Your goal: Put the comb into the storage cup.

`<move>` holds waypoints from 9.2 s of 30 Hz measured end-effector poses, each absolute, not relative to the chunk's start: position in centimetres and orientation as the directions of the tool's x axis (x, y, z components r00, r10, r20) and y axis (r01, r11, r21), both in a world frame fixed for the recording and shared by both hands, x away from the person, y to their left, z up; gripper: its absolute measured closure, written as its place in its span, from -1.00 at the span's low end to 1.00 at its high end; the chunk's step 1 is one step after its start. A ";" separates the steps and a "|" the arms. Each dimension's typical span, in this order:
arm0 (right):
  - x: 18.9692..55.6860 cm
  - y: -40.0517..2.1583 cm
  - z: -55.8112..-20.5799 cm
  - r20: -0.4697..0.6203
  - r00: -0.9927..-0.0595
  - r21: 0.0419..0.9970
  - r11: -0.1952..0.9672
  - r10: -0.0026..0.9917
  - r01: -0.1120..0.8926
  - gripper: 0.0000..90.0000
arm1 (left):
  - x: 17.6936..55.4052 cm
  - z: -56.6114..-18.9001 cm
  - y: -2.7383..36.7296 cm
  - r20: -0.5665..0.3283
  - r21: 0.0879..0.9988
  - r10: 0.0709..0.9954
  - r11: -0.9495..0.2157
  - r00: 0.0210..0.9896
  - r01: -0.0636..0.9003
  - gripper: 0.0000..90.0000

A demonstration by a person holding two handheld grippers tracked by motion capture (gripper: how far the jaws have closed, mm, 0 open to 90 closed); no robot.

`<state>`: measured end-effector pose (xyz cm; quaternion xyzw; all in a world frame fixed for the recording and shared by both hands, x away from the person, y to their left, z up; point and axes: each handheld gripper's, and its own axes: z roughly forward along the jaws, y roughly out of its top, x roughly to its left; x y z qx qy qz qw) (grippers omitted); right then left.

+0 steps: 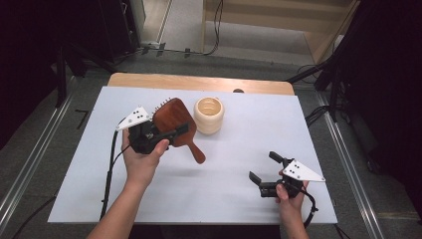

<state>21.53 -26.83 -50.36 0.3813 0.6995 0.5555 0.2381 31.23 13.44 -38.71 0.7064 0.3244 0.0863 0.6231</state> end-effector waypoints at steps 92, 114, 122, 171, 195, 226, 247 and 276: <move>19.6 -32.6 -51.4 0.084 -0.531 0.955 0.084 0.843 0.283 -1.00 | 38.8 -33.8 11.1 -0.259 0.956 0.615 0.055 0.745 0.287 0.27; 19.6 -32.6 -51.5 0.080 -0.530 0.956 0.086 0.844 0.282 -1.00 | 41.1 -34.6 10.4 -0.270 0.953 0.644 0.072 0.716 0.294 0.27; 19.6 -32.6 -51.5 0.080 -0.529 0.955 0.087 0.845 0.284 -1.00 | 41.6 -35.0 10.0 -0.273 0.953 0.669 0.088 0.692 0.290 0.26; 19.7 -32.9 -51.5 0.096 -0.529 0.958 0.067 0.843 0.280 -1.00 | 44.0 -39.3 6.5 -0.247 0.947 0.714 0.034 0.655 0.320 0.25; 19.7 -32.9 -51.5 0.094 -0.528 0.958 0.067 0.844 0.279 -1.00 | 44.3 -41.8 5.6 -0.252 0.933 0.730 0.009 0.635 0.360 0.25; 19.8 -32.8 -51.6 0.092 -0.526 0.957 0.070 0.845 0.280 -1.00 | 45.0 -43.4 7.2 -0.369 0.892 0.726 0.101 0.581 0.440 -0.06; 19.8 -32.7 -51.6 0.090 -0.524 0.957 0.071 0.847 0.280 -1.00 | 44.8 -43.3 7.5 -0.337 0.909 0.700 0.066 0.629 0.412 -1.00; 19.8 -32.7 -51.6 0.090 -0.522 0.957 0.072 0.848 0.281 -1.00 | 44.2 -43.1 8.3 -0.279 0.917 0.731 0.012 0.622 0.398 -1.00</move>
